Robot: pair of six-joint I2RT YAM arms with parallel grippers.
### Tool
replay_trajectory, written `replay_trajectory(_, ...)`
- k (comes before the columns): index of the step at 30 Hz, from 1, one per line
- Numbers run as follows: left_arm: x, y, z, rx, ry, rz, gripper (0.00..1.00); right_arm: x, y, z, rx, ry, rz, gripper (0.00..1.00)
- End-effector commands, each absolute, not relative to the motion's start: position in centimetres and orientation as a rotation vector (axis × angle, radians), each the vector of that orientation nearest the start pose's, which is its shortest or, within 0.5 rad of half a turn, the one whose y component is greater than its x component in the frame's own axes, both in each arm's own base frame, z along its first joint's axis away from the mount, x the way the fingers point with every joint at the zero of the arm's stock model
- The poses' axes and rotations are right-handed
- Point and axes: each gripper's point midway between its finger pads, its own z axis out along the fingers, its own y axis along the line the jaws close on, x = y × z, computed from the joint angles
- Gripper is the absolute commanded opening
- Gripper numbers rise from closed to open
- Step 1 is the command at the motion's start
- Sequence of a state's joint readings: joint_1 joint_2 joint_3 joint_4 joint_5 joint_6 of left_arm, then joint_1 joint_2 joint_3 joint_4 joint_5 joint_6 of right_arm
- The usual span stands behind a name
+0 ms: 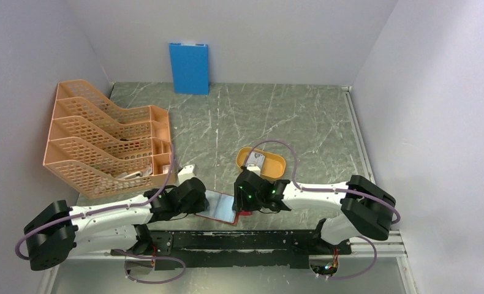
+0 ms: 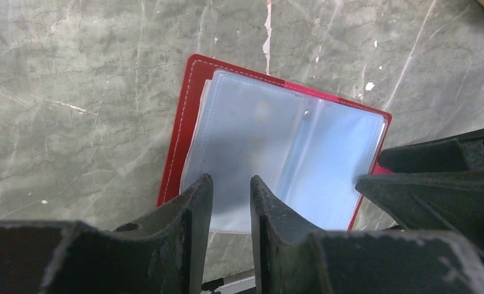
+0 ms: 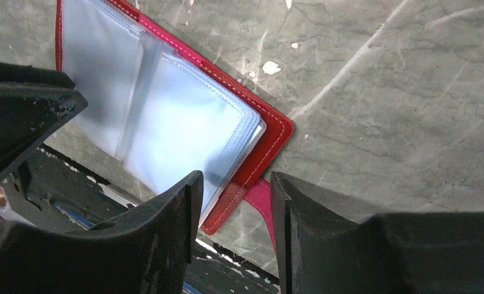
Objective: Put the credit cards into the card holder
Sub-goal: Open the card holder at the center of the board, then adjust the card holder at the center of the board.
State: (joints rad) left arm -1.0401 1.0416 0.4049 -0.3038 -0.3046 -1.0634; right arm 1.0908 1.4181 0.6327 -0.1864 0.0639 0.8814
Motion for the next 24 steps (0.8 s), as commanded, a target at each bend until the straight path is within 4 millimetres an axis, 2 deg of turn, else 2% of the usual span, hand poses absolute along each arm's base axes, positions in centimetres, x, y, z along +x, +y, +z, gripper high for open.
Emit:
replay_trajectory(1,13.7,-19.6,2.2,-0.177,2.537,-0.503,0.35,13.6,27.6,1.1,-0.195,2.670,0.575,0.47)
replay_trajectory(8,13.9,-19.5,3.2,-0.171,2.516,-0.509,0.37,16.4,26.2,0.7,-0.167,2.650,0.501,0.43)
replay_trajectory(15,14.2,-19.3,4.0,-0.187,2.493,-0.510,0.40,18.6,27.4,1.0,-0.245,2.642,0.487,0.41)
replay_trajectory(18,14.3,-18.7,4.3,-0.210,2.482,-0.482,0.44,19.4,27.8,2.6,-0.241,2.610,0.494,0.41)
replay_trajectory(21,14.3,-18.0,4.3,-0.237,2.477,-0.459,0.51,19.8,27.6,5.5,-0.207,2.554,0.520,0.43)
replay_trajectory(24,14.3,-17.7,4.2,-0.252,2.479,-0.457,0.54,18.8,26.6,7.4,-0.163,2.538,0.555,0.46)
